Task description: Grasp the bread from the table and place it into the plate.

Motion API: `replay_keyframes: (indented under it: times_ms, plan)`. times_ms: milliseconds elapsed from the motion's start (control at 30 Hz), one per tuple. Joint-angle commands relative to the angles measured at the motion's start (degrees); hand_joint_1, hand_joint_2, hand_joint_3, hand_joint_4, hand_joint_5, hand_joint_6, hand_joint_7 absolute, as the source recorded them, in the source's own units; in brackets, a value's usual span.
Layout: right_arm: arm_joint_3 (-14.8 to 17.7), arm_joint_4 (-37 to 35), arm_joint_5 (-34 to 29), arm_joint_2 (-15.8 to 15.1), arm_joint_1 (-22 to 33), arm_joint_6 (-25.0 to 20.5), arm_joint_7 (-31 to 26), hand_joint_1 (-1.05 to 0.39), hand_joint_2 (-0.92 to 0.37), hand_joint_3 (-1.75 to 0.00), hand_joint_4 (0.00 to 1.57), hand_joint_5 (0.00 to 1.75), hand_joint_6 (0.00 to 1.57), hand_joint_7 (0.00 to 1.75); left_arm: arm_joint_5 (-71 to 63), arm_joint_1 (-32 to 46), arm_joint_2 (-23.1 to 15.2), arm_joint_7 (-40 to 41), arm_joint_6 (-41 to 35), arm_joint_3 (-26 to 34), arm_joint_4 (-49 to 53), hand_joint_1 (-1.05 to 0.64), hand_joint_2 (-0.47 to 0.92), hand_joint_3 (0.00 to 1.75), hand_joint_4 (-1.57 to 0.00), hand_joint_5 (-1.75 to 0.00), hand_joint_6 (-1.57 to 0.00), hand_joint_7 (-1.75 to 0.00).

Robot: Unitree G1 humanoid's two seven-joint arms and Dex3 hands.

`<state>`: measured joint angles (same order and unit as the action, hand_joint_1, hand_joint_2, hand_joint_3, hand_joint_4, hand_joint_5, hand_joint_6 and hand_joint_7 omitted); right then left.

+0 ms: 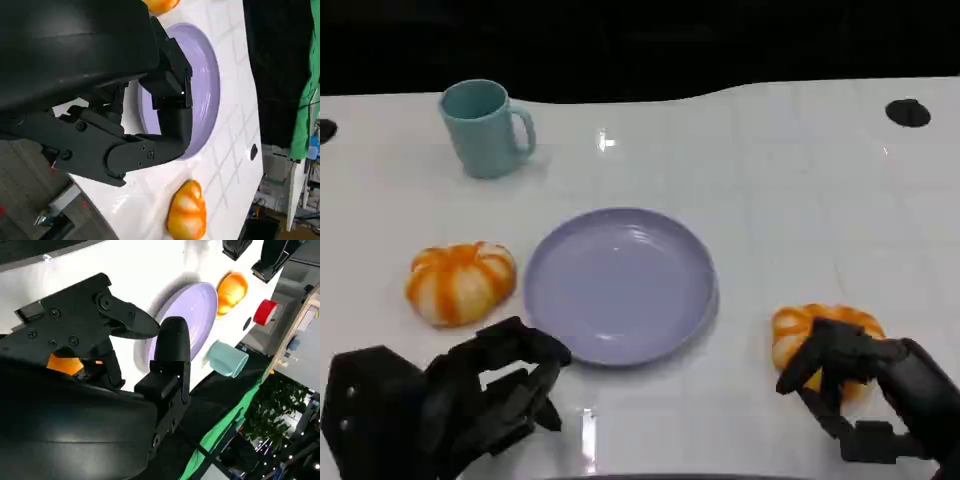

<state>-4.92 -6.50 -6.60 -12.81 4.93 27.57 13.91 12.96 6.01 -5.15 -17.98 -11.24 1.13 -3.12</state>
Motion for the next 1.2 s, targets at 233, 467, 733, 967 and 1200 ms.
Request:
replay_keyframes:
  times_ms: [233, 467, 733, 967, 1200]
  plan:
    - [0.1, 0.3, -1.1, -0.3, -0.4, -1.0, -0.9, -0.25, -0.62, -0.93, 0.72, 1.75, 0.68, 1.38, 0.2, -0.6, -0.7, -0.1, -0.2, 0.6, 0.3, -0.39, 0.85, 0.59, -0.63, -1.75, -0.62, -1.35]
    - [0.0, -0.2, -1.9, -0.3, -1.3, -1.1, -1.4, -0.23, -0.61, -0.94, 0.74, 1.75, 0.69, 1.38, 0.2, -1.4, -0.7, 0.1, -1.0, 1.0, 0.7, -0.4, 0.85, 0.59, -0.63, -1.75, -0.61, -1.36]
    - [0.1, 0.0, -2.2, -0.4, -1.1, -0.8, -1.8, -0.23, -0.61, -0.93, 0.73, 1.74, 0.69, 1.36, 0.4, -1.0, -0.9, -0.4, -0.6, 1.1, 0.4, -0.4, 0.86, 0.57, -0.62, -1.75, -0.6, -1.36]
    - [0.3, 1.0, -1.5, -0.6, -0.9, -1.5, -1.4, -0.22, -0.64, -0.86, 0.73, 1.61, 0.71, 1.18, 0.3, -0.8, -0.7, -0.2, -0.4, 1.2, 0.0, -0.42, 0.86, 0.56, -0.62, -1.75, -0.61, -1.36]
    - [0.9, 4.8, -2.6, -0.8, 0.3, -3.8, -2.3, -0.27, -0.67, -0.66, 0.61, 1.18, 0.67, 0.63, 0.1, -0.1, -0.7, 0.0, -0.9, 1.0, -1.1, -0.41, 0.86, 0.55, -0.62, -1.75, -0.61, -1.35]
